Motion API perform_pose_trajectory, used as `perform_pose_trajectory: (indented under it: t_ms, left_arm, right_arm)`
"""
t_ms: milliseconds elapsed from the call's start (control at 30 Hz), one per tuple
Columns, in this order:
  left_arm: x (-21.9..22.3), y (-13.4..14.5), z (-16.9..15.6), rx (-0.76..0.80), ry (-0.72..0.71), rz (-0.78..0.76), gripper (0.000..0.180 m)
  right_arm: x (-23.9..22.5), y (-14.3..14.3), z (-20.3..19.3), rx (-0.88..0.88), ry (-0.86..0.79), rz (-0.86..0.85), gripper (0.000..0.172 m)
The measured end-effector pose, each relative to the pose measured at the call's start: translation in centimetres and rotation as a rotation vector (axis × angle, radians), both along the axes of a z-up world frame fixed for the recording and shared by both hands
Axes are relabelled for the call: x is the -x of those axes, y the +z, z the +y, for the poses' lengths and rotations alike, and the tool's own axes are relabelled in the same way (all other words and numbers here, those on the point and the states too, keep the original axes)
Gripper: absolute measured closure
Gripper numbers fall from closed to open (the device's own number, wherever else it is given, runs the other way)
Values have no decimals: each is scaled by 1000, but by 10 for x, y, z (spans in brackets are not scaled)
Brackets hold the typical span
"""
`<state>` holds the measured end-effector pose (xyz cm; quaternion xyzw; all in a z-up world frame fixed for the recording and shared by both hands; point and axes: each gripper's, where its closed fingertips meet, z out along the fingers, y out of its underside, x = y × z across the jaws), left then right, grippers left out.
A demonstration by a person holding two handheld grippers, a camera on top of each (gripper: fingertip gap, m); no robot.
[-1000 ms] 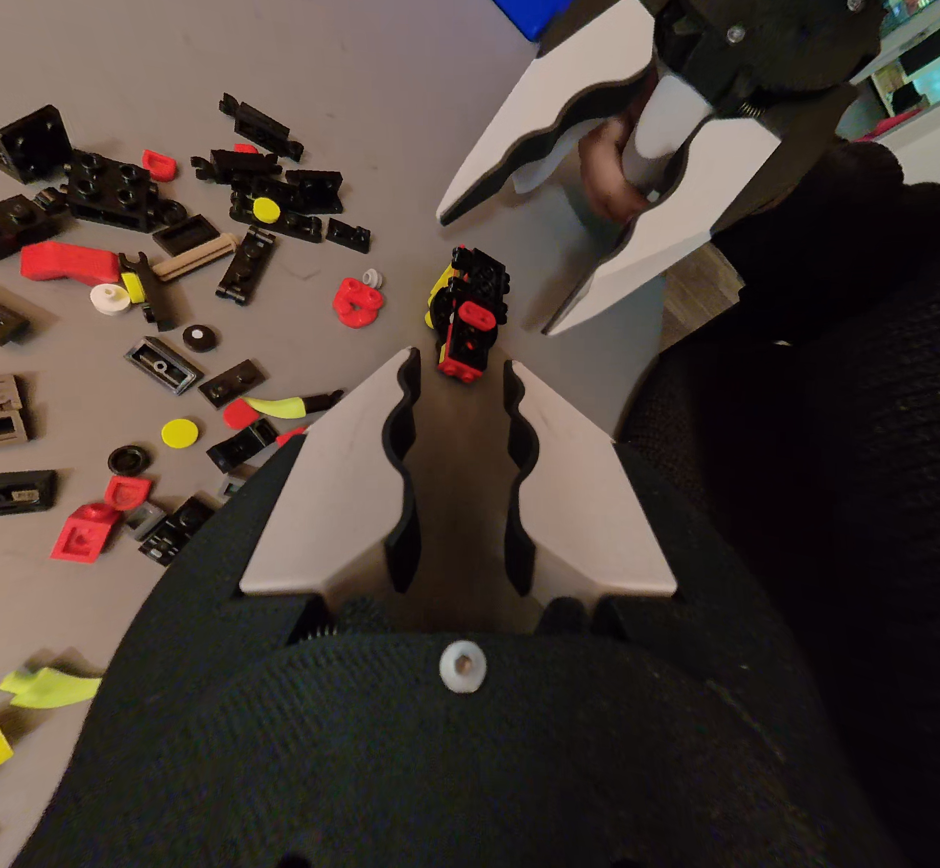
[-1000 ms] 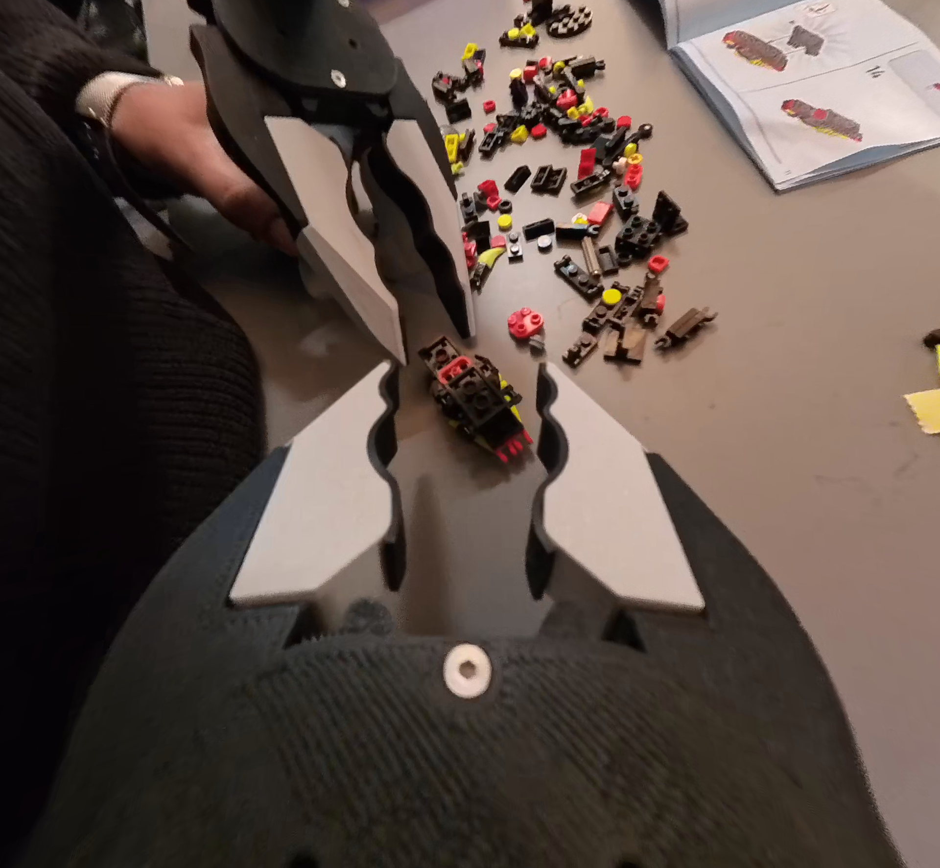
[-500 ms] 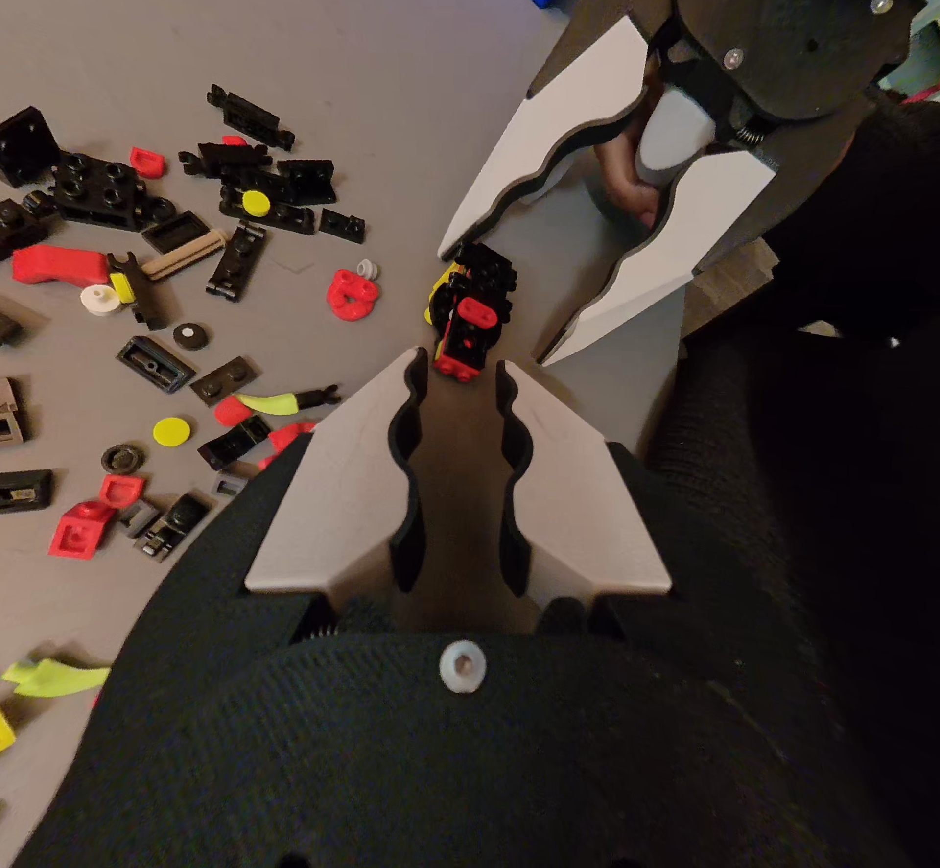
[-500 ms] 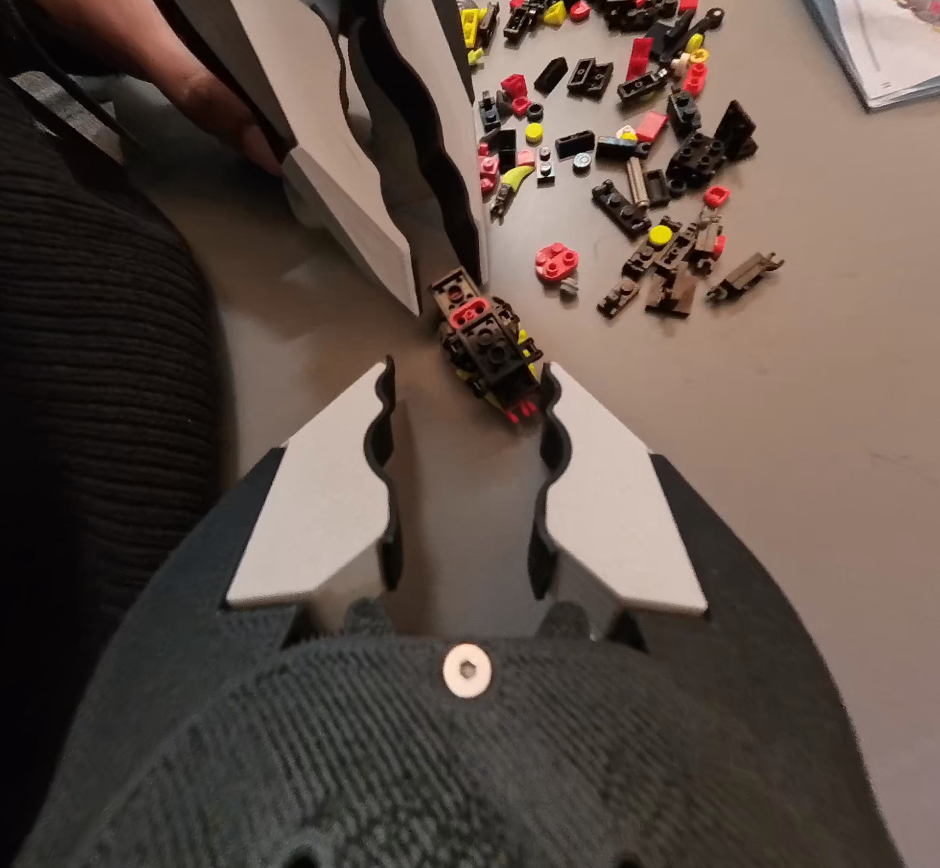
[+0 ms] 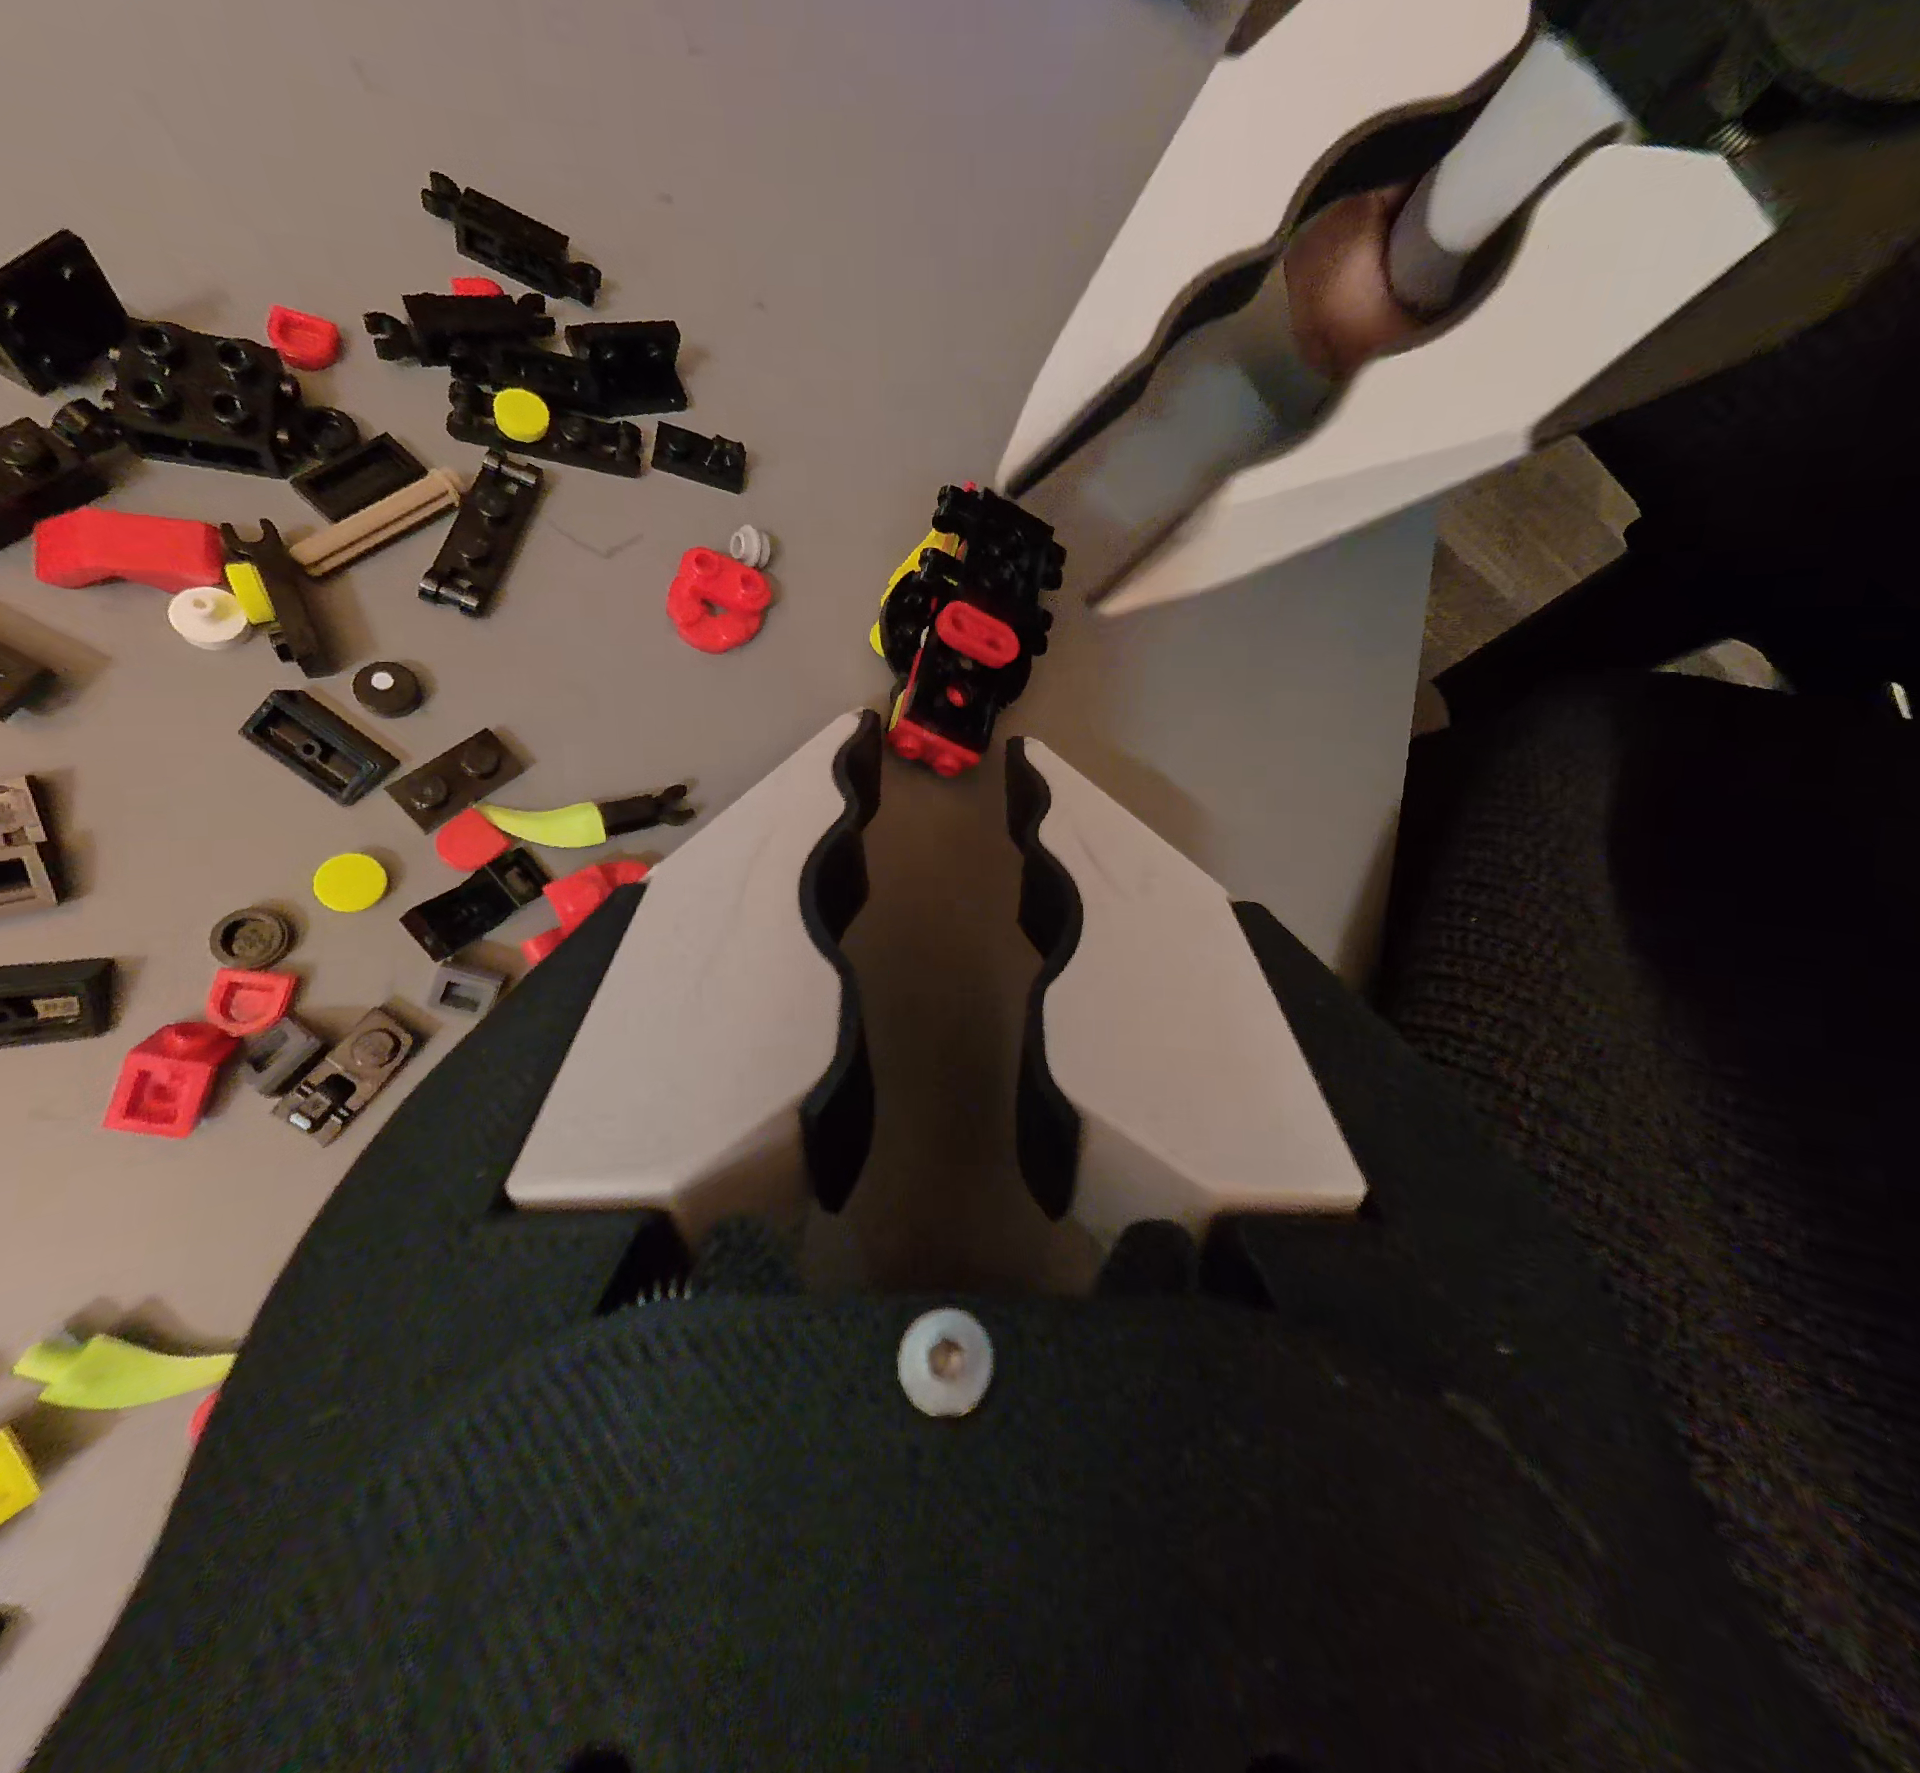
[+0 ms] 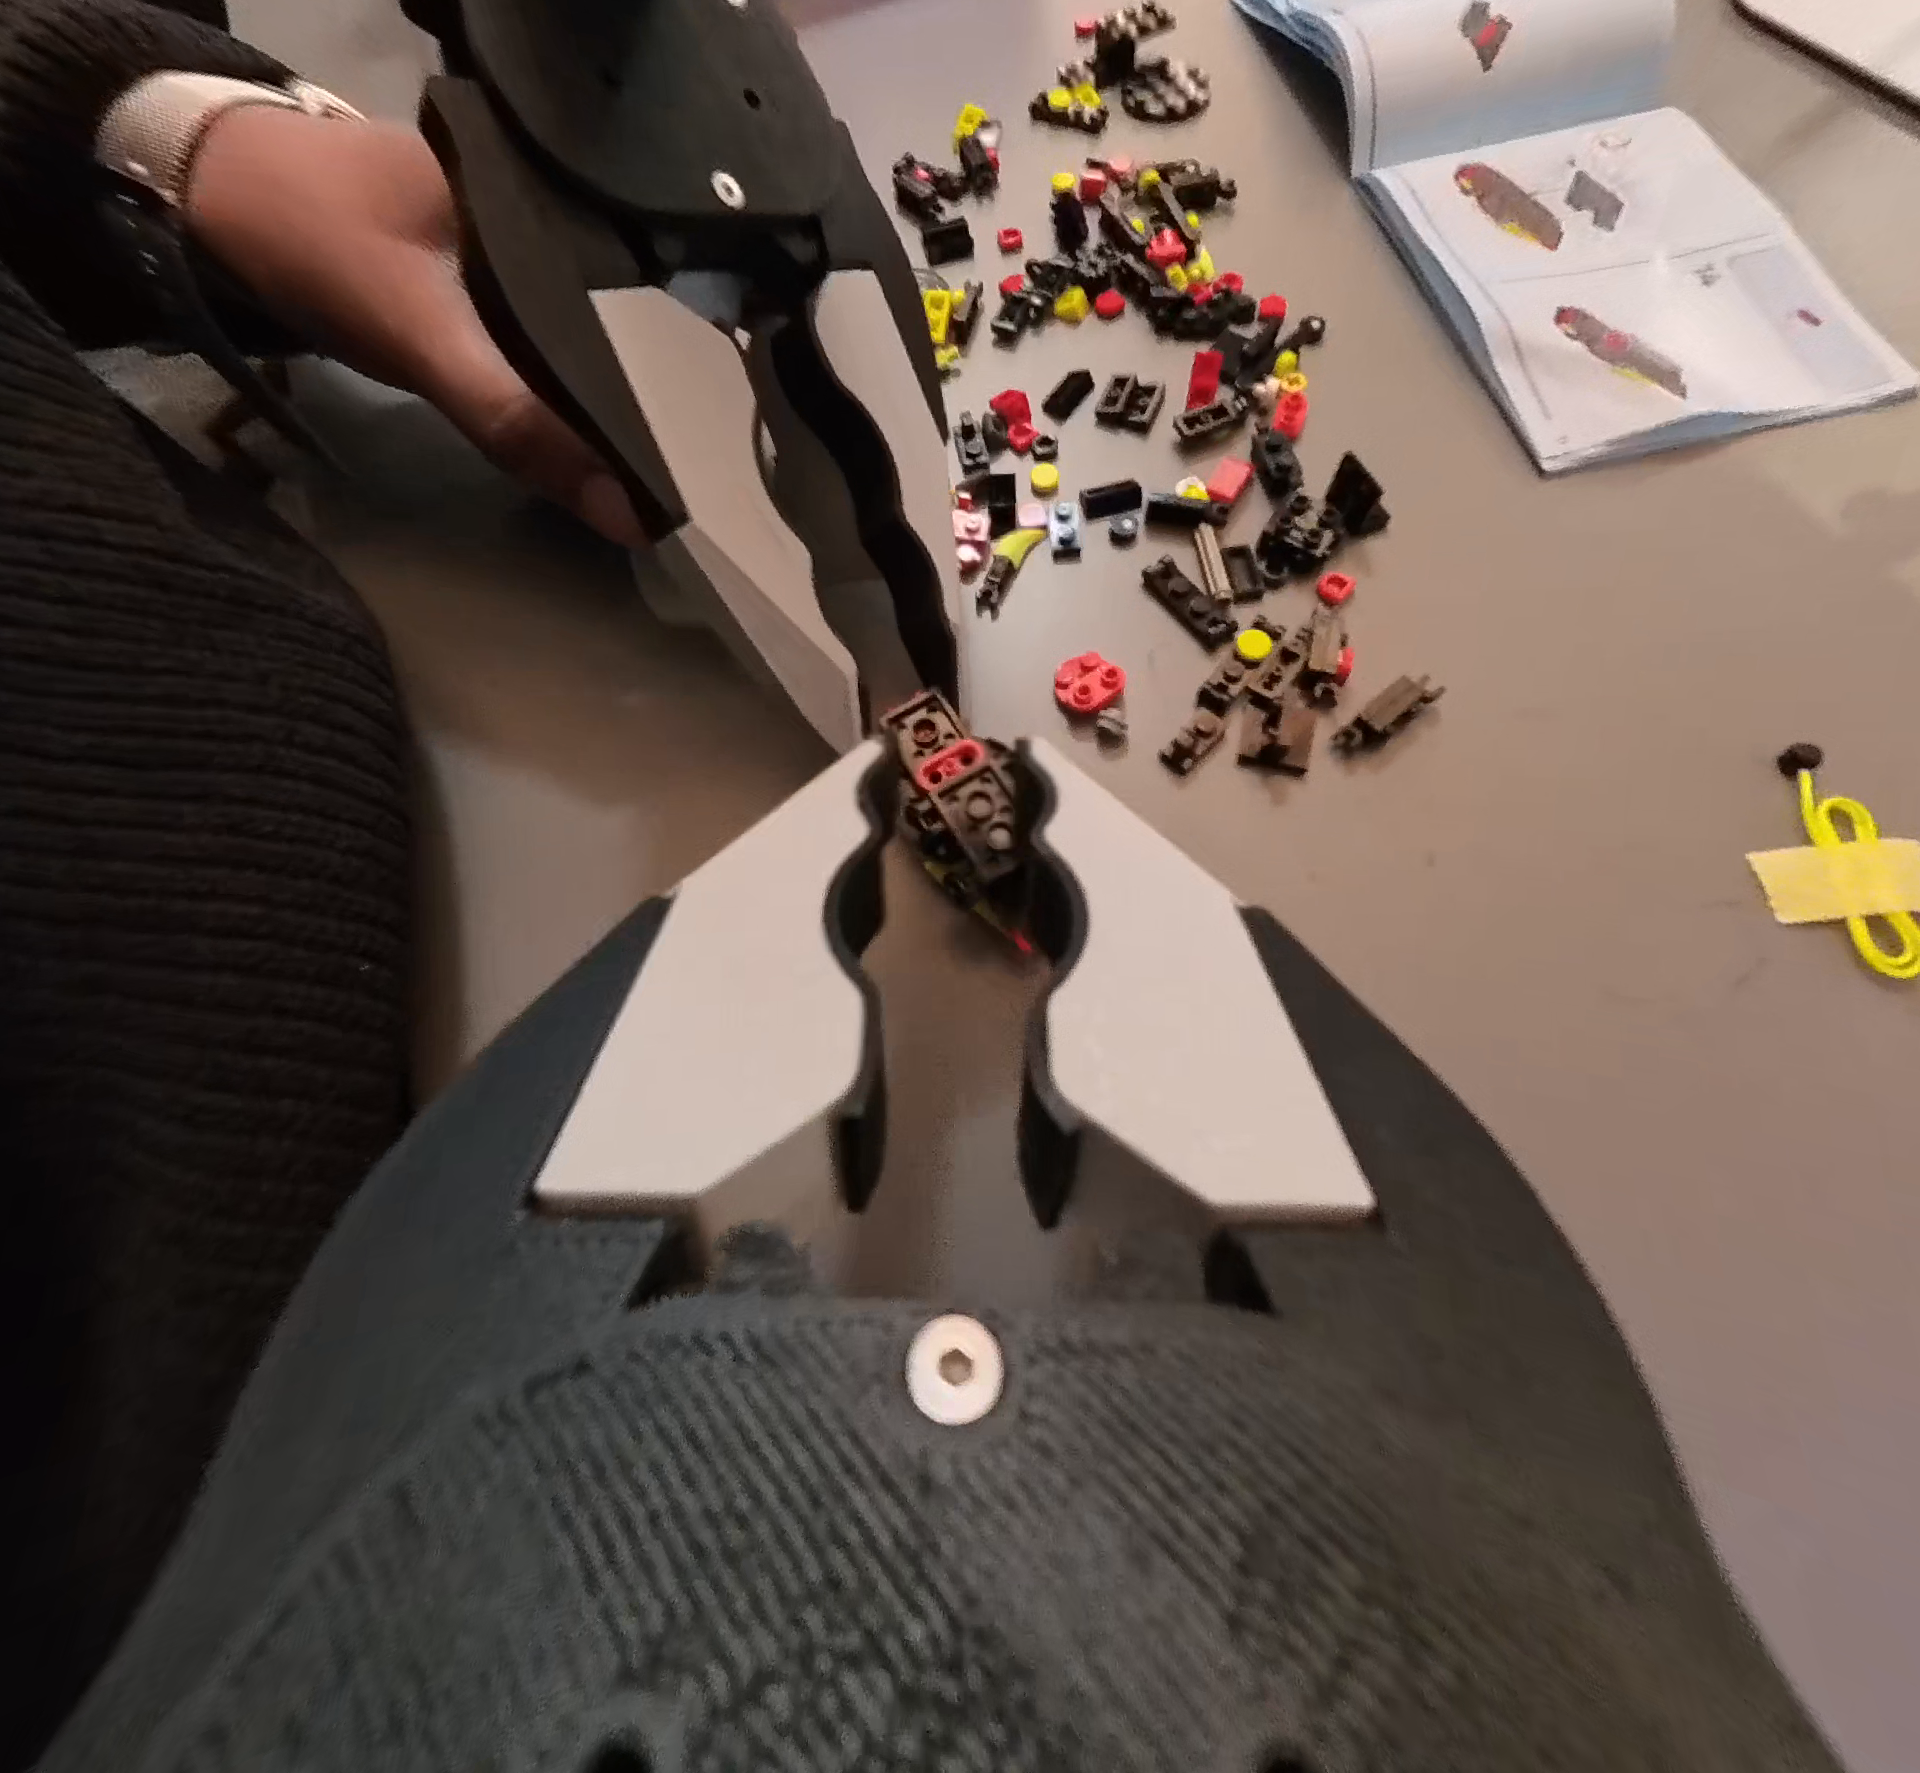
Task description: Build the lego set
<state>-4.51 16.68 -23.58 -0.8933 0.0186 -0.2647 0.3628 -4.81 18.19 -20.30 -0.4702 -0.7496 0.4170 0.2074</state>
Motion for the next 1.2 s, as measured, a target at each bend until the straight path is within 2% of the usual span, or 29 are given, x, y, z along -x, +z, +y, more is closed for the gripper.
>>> perform_pose_trajectory:
  t_ms: [67,167,333,500,600,667,733,833,967,1100,1200]
  left_arm:
    - [0,0,0,0,0,1,159]
    - [0,0,1,0,1,-3,160]
    - [1,0,1,6,8,-23,162]
    - [-1,3,0,30,23,-149,163]
    - [-1,5,0,51,54,-263,163]
    - [-1,8,0,61,72,-339,163]
    - [-1,13,0,54,76,-399,164]
    - [-1,24,1,5,71,-423,155]
    - [3,46,4,-123,69,-376,132]
    - [0,62,2,-234,18,-307,120]
    - [-13,63,-4,-262,-78,-214,118]
  right_arm:
    - [0,-8,3,-29,-18,-36,167]
    - [-2,-13,2,-36,-3,-55,168]
    - [0,3,-3,-65,45,52,137]
    - [0,-19,1,-231,69,11,113]
    - [-1,-33,-4,-309,104,-20,109]
    - [-3,-33,-9,-327,138,-20,115]
    - [-3,-33,-8,-396,149,-16,141]
    - [-3,-33,-7,-435,148,-17,142]
    - [-4,-29,-4,-301,95,-55,142]
    - [-9,-9,-13,61,80,-97,142]
    - [-15,8,-21,291,109,-112,142]
